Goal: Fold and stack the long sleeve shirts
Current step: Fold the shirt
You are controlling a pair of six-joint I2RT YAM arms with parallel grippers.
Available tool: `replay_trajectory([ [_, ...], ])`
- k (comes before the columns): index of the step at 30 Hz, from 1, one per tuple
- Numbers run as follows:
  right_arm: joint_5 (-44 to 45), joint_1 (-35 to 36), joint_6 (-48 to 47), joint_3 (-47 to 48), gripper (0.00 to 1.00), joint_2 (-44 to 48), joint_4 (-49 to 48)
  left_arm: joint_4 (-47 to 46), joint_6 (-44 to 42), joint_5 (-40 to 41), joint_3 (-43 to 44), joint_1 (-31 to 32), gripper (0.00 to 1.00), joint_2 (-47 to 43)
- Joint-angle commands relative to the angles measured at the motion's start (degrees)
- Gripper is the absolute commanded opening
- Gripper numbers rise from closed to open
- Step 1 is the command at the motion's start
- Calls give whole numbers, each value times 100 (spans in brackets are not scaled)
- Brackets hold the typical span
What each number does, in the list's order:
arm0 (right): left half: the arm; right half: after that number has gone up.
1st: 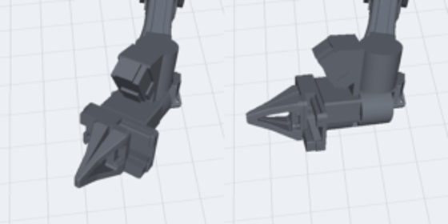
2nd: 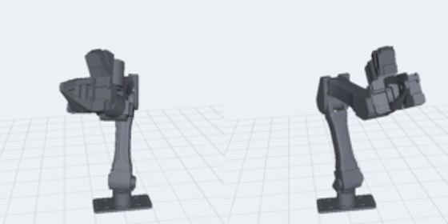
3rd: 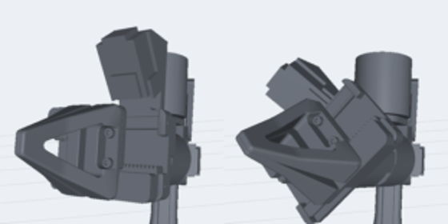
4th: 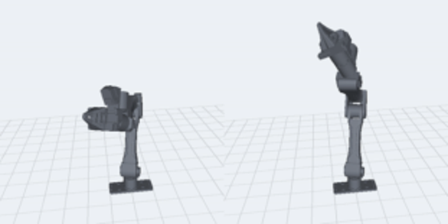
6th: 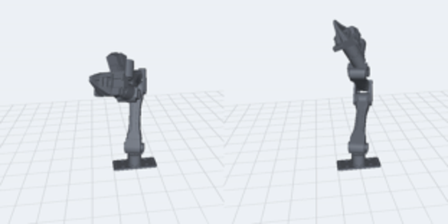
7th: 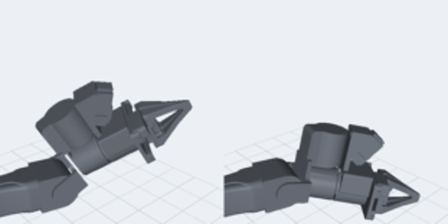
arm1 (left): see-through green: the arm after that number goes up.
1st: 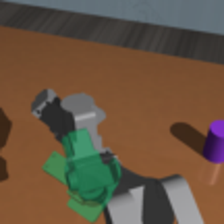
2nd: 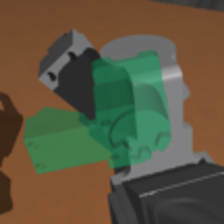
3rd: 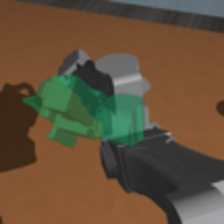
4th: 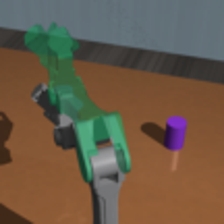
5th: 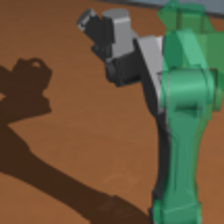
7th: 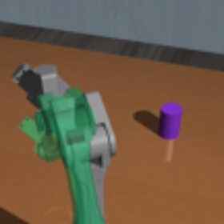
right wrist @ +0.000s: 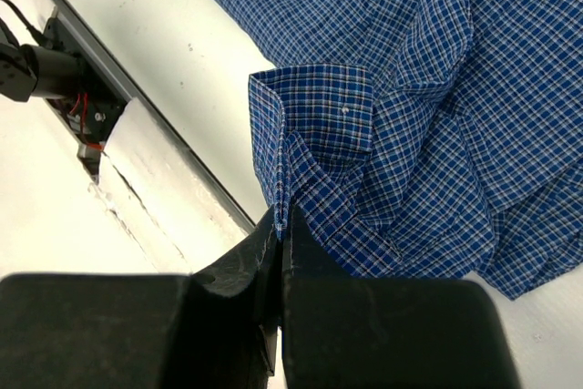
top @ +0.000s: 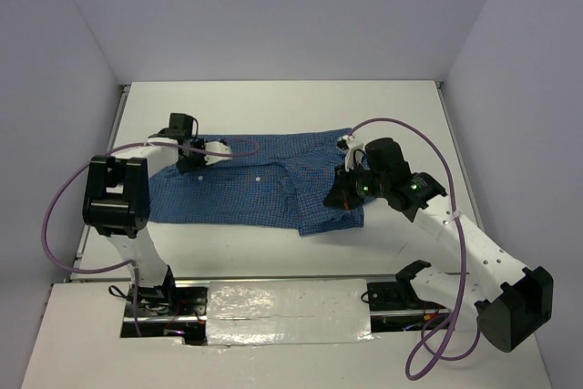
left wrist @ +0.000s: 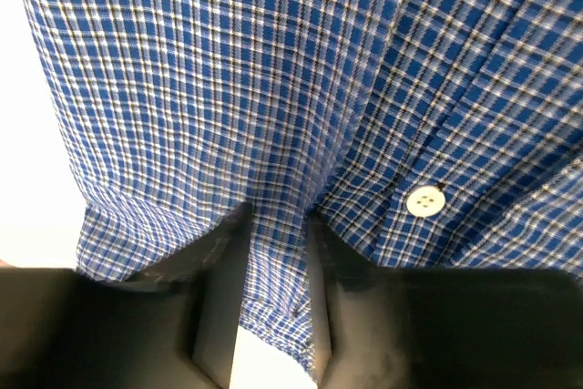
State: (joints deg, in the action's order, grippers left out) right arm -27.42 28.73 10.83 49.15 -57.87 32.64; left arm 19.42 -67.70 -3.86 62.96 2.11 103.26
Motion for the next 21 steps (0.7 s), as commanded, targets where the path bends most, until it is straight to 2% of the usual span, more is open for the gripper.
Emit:
replay_trajectory([
  [1,-70,27,-11,43,0,100,-171,-281,-42,218,-126,-9,37,10],
  [3,-53,27,-28,60,0,74,-144,-237,11,201,-65,-9,26,1],
  [4,-36,27,-37,69,0,74,-136,-211,11,149,-47,-9,15,-34],
  [6,34,27,-37,78,0,91,-101,-175,-15,79,-29,-9,4,-122],
  [10,79,27,-55,235,0,214,31,-211,-85,34,14,0,0,-236],
  [21,-448,27,-687,1228,0,373,1454,211,-849,227,656,-158,0,-280],
])
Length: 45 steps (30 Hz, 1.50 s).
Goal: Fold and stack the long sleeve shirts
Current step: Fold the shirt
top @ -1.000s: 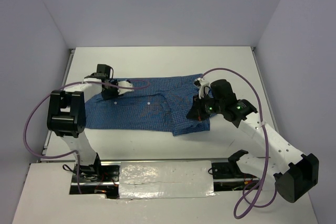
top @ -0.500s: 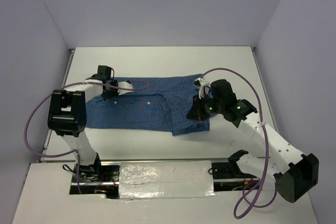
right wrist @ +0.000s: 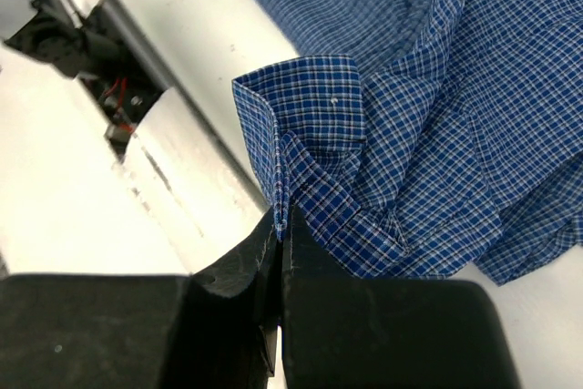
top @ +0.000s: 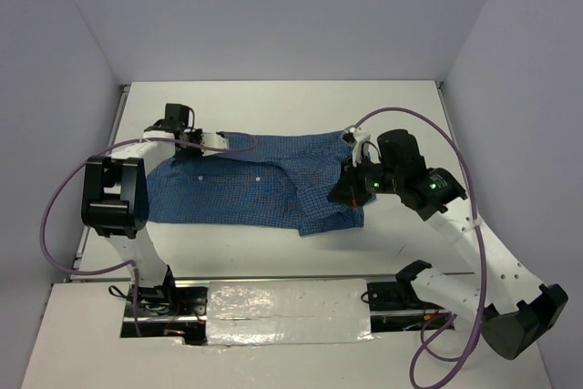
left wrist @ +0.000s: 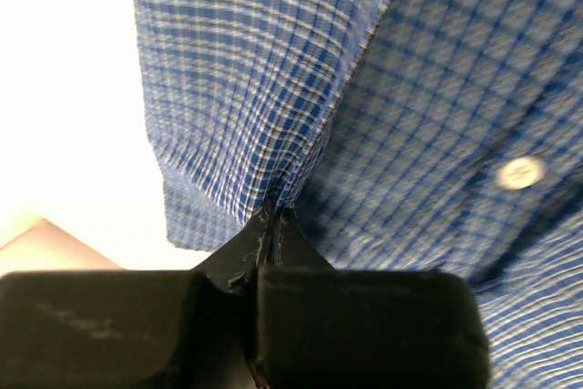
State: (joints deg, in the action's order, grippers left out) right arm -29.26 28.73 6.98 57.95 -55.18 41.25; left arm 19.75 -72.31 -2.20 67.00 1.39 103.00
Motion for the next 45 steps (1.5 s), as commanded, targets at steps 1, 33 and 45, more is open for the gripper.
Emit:
replay_trajectory([
  [1,-421,19,-329,392,0,104,768,248,-511,61,287,-95,0,-263],
  [33,-1460,36,-373,-373,0,-265,304,758,-1610,501,-618,-402,31,-290],
  [45,-1294,19,-66,-618,0,-292,-152,2602,-521,-2306,1252,-193,89,-772],
])
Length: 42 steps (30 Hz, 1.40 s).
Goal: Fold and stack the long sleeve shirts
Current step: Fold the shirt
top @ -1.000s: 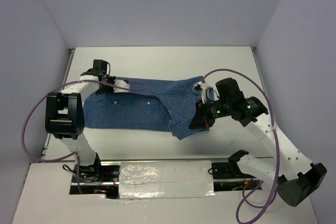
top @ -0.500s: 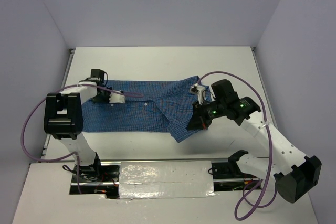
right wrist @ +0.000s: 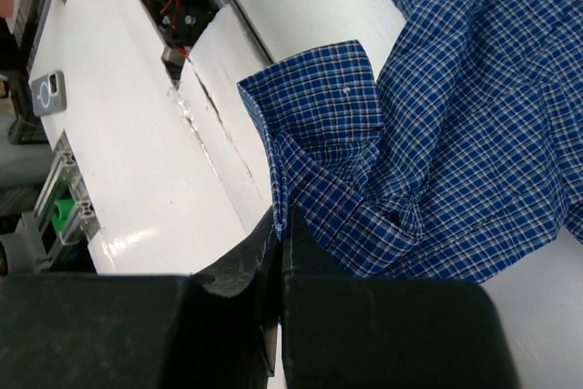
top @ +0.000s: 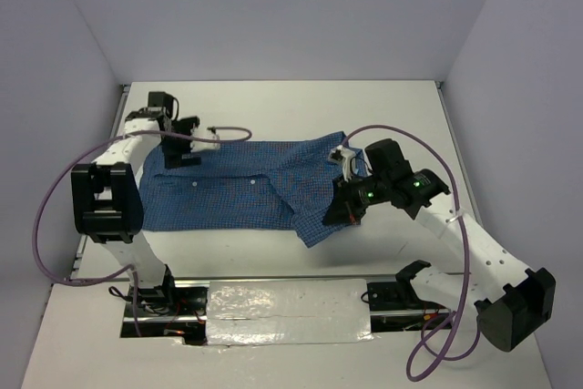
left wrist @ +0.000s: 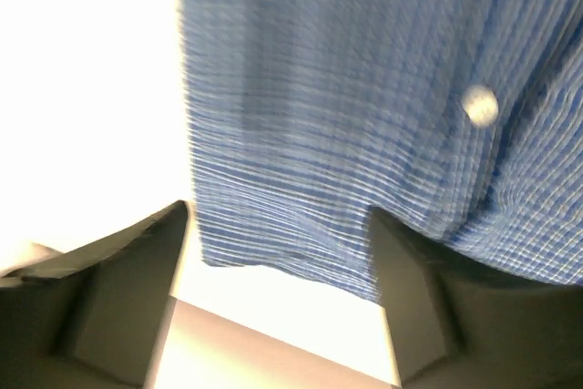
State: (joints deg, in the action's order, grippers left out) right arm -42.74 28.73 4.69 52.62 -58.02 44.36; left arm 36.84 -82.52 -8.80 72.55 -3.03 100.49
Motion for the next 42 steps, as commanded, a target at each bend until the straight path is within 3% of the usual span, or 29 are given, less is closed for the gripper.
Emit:
replay_trajectory([
  [1,151,19,294,-94,0,1,-550,1078,639,-1878,1029,389,99,-556],
  [5,477,27,533,-147,0,-34,-1094,2393,1071,-3011,1901,1110,99,-600],
  [9,898,19,717,-331,0,115,-1587,2960,1973,-4339,1930,2004,99,-793],
  [11,987,19,849,-515,0,203,-1885,2655,2641,-4613,1509,2384,99,-994],
  [12,1004,27,902,-586,0,299,-2009,1861,3689,-4596,1351,2742,99,-1092],
  [15,1022,19,964,-805,0,484,-2256,504,5259,-4402,761,3184,99,-1216],
  [18,926,27,920,-946,0,607,-2396,44,5938,-4727,664,3308,99,-1049],
  [26,504,27,718,-1105,0,625,-2590,-634,6300,-4755,619,4090,99,-514],
  [31,433,19,665,-1140,0,722,-2730,-441,6011,-4448,813,4319,99,-223],
  [33,433,19,665,-1158,0,774,-2774,-371,5845,-4140,839,4346,84,-135],
  [34,433,19,656,-1166,0,783,-2792,-284,5757,-4078,892,4346,70,-82],
  [35,433,10,656,-1175,0,766,-2792,-126,5591,-4025,1005,4346,33,-73],
  [36,442,18,656,-1184,1,766,-2775,-55,5528,-3981,1059,4346,17,-73],
  [37,459,10,647,-1201,7,748,-2749,24,5449,-3885,1103,4346,7,-91],
  [38,477,18,647,-1228,31,713,-2722,129,5257,-3867,1207,4346,0,-99],
  [39,529,19,639,-1237,45,687,-2687,331,5177,-3858,1261,4346,0,-91],
  [41,679,19,691,-1298,60,573,-2538,508,5045,-3849,1357,4346,0,-117],
  [42,793,19,735,-1333,61,538,-2503,656,4992,-3831,1384,4346,0,-134],
])
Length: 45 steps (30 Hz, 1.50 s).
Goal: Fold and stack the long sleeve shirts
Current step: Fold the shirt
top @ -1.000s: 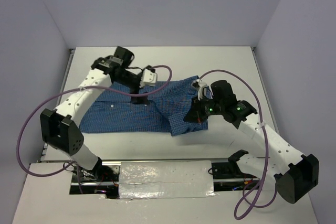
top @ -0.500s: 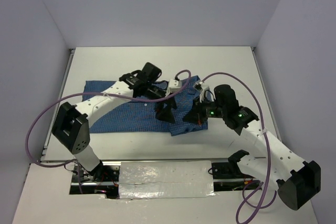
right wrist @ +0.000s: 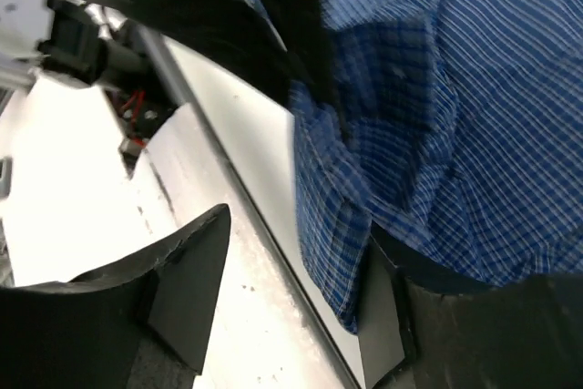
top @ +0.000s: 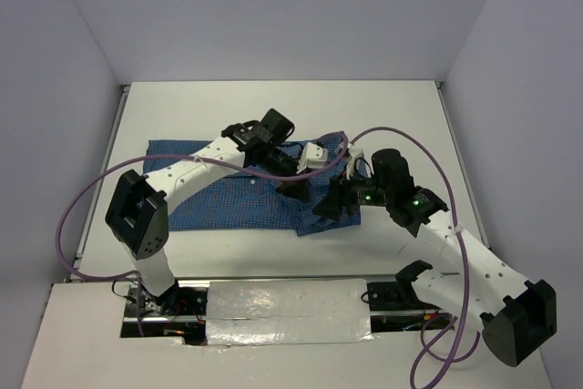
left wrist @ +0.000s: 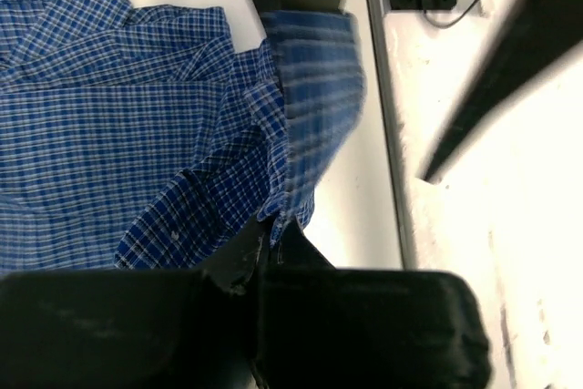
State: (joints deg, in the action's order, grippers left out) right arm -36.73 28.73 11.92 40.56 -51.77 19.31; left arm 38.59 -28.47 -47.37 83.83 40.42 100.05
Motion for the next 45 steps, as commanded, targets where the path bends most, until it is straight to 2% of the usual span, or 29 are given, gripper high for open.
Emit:
replay_trajectory([
  [1,488,27,81,-188,61,-192,63,544,-553,44,274,1,0,-126],
  [3,605,27,196,-293,61,-298,21,745,-677,79,309,1,0,-161],
  [5,606,27,284,-373,55,-325,-181,860,-826,88,362,1,0,-170],
  [7,614,19,363,-399,40,-281,-419,1097,-1019,79,423,1,0,-170],
  [8,658,27,372,-391,22,-238,-454,1211,-1125,71,528,1,0,-179],
  [10,580,36,337,-329,7,-159,-385,1615,-1502,201,703,1,0,-223],
  [12,483,36,337,-285,0,-79,-245,1844,-1722,360,783,1,0,-327],
  [16,324,360,433,-206,0,306,37,2468,-2250,501,1108,1,0,-556],
  [20,482,965,758,-65,0,562,284,2811,-2321,571,1276,1,0,-811],
  [26,878,1914,1365,260,0,642,591,2759,-2339,616,1206,1,0,-1242],
  [30,1177,2276,1497,374,0,712,881,2461,-2338,694,890,1,0,-1593],
  [38,1045,2532,1559,505,0,572,977,2505,-2321,633,872,1,0,-1699],
  [45,2064,2497,1366,682,1,519,1057,1934,-1839,1010,696,1,0,-1656],
])
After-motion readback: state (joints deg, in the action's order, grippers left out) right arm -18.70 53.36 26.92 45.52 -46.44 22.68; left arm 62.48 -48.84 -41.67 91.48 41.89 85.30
